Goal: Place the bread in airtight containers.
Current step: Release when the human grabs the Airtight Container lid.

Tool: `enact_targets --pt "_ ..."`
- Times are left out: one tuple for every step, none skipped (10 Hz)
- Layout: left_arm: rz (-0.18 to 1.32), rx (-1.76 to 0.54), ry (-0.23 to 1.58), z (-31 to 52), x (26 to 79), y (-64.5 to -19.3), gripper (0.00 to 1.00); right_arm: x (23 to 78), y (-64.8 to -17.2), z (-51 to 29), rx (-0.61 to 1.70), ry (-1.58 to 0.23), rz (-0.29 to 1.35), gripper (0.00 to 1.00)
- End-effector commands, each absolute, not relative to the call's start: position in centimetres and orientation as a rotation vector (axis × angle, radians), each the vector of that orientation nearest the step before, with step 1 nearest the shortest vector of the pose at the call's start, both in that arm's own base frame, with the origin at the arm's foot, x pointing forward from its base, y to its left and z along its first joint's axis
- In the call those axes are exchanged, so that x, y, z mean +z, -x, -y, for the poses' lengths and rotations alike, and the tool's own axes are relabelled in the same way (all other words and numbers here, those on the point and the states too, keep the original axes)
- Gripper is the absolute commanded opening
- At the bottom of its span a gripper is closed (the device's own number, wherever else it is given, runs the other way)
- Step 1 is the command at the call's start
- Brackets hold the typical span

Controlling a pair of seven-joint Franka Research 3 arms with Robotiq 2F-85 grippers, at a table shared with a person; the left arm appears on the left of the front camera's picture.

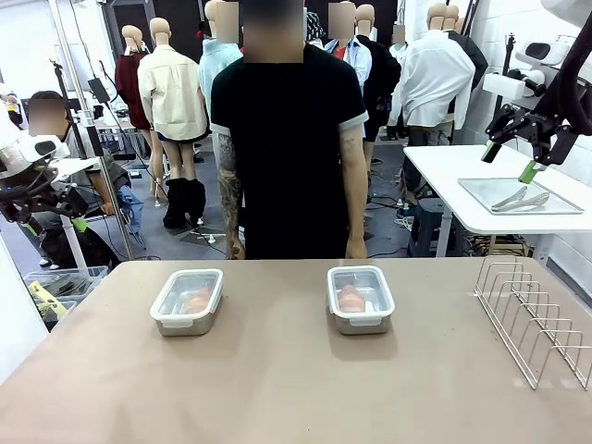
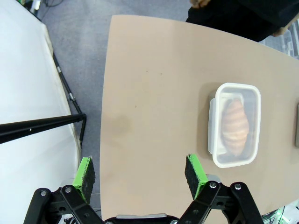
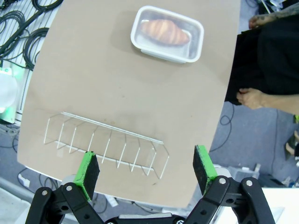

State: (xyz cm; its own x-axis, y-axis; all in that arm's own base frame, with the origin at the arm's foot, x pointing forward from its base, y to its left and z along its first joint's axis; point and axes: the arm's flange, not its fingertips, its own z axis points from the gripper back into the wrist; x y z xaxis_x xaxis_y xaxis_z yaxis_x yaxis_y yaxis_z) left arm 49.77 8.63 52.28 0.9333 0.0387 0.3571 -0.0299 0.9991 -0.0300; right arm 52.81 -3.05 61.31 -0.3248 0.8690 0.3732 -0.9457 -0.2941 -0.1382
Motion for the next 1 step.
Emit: enact_targets --pt "0.369 0.041 0.023 -8.66 52.47 -49.73 1.0 60.94 -52.5 2.95 1.867 -0.268 0.401 1.0"
